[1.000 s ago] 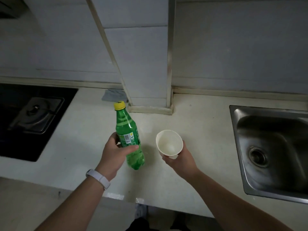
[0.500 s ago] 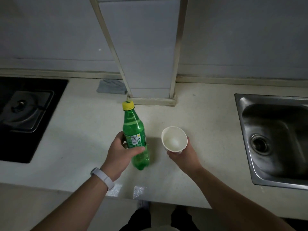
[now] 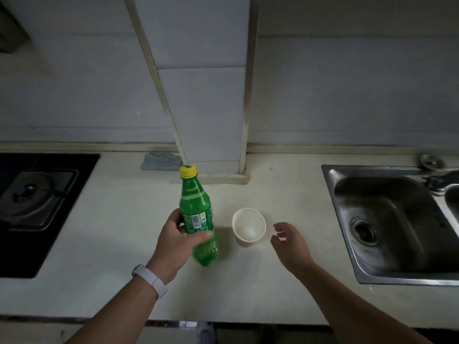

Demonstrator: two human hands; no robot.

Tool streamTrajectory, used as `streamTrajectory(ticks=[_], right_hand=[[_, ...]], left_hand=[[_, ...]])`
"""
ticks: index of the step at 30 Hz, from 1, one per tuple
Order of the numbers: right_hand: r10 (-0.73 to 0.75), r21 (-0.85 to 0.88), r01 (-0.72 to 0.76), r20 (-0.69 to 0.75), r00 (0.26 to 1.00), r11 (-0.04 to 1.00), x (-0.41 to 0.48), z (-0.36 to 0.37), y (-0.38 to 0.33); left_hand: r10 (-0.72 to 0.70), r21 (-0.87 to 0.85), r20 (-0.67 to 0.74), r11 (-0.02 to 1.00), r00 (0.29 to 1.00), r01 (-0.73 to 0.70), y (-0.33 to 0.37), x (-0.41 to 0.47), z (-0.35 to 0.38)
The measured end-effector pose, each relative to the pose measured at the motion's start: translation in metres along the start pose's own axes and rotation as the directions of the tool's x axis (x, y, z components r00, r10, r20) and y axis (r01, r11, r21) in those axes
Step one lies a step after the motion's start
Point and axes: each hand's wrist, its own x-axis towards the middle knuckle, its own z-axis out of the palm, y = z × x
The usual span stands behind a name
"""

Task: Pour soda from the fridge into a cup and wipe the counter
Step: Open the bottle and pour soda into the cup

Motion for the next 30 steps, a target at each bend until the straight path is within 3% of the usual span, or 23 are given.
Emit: streamTrajectory(ticks=[10,17,23,30], right_hand=[[-0.148,0.083,0.151,-0.041,0.988,0.985,-0.003,-0.07,-0.106],[-0.406,0.126,0.399,0.036,0.913,0.908,-0.024,-0.085,-0.206],[-0.443,-0.298,0.449,0.091,0.892,0.843,-0.035,-0.079,-0.248],[-0.369,-0.474,0.37,0.1,0.924,0.799,-0.036,-0.071,-0.266]], left_hand=[[0.142,0.067,0.001,0.988,0.99,-0.142,0.028,-0.003,-0.002],[0.212,0.187,0.01,0.96,0.977,-0.21,0.037,-0.003,-0.008],[0.233,0.278,0.014,0.933,0.972,-0.228,0.049,-0.009,-0.016],[0.336,0.481,0.016,0.823,0.942,-0.302,0.058,-0.007,-0.026]])
